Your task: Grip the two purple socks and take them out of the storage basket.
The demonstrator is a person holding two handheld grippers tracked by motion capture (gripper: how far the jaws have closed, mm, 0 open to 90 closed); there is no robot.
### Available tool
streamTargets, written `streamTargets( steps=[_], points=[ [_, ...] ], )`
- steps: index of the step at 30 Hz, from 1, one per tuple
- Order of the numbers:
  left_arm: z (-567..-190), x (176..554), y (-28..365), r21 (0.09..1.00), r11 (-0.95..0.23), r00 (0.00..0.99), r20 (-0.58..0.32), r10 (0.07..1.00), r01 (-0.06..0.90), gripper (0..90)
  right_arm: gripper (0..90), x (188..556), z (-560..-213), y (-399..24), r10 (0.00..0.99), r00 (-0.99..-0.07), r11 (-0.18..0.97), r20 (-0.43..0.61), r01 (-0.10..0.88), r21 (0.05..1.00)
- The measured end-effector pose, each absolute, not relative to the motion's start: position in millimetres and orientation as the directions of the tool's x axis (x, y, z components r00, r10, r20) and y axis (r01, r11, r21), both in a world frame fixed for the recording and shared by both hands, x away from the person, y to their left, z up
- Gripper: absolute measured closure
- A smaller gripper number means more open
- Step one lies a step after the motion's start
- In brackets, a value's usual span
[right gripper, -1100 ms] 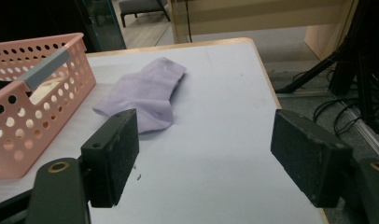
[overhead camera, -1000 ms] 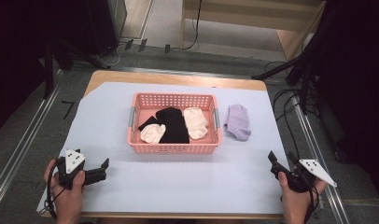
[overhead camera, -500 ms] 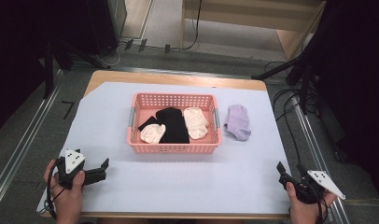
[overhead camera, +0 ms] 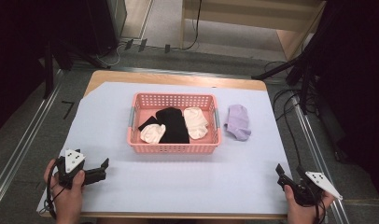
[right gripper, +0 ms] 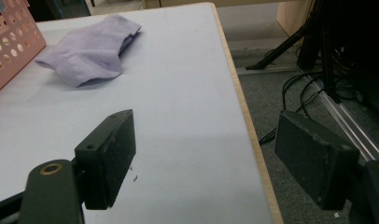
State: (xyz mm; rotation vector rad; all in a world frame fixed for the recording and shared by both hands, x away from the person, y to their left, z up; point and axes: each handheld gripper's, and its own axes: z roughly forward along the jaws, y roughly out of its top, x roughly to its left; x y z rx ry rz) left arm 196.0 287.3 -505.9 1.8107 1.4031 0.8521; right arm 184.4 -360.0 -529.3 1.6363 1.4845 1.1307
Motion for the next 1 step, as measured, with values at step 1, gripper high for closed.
streamTargets(
  steps=[1],
  points=[
    [-505.8,196.0,287.5,0.827,-0.185,0.205,0.087,0.975,0.531,0.3,21.0,184.6,-529.4,-360.3,0.985,-0.012,-0.152,0.174,0.426,0.892]
  ],
)
